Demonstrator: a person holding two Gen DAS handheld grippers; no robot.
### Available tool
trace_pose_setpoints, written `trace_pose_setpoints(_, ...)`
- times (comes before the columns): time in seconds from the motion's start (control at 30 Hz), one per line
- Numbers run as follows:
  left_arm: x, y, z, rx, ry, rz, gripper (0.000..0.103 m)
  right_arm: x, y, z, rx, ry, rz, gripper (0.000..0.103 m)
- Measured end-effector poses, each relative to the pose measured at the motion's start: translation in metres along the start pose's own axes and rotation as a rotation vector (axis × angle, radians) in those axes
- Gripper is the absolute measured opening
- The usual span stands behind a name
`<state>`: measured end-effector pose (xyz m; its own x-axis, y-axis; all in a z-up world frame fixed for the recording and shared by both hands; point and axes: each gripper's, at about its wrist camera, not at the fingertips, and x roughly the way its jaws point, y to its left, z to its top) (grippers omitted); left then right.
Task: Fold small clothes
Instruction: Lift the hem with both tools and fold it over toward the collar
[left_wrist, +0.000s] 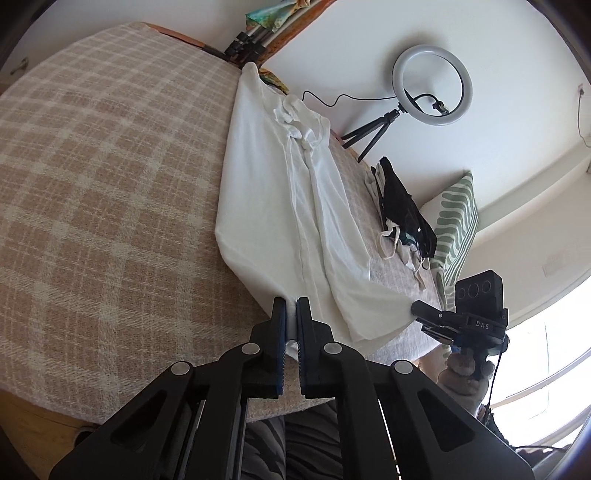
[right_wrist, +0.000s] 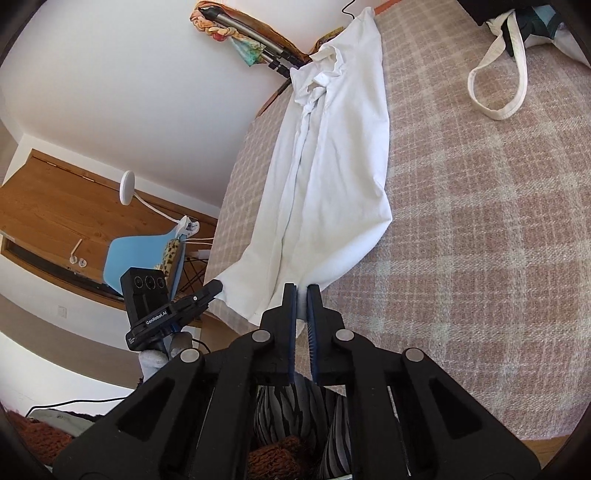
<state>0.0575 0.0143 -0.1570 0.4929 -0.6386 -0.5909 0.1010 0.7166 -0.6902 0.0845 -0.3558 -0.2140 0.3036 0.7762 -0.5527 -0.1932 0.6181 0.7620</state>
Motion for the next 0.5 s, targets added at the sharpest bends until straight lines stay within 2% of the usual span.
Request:
trace_pose_setpoints(0.4, 0.019, -0.005, 0.061, 0.053, -0.059, 0.033, 0.004, -0.003, 0.000, 0.070, -0.016, -0.075, -0.061, 0.006)
trace_pose_setpoints(0.5, 0.026, -0.003, 0.073, 0.063, -0.063, 0.050, 0.004, 0.001, -0.002, 0.083, -0.035, -0.057, -0.110, 0.006)
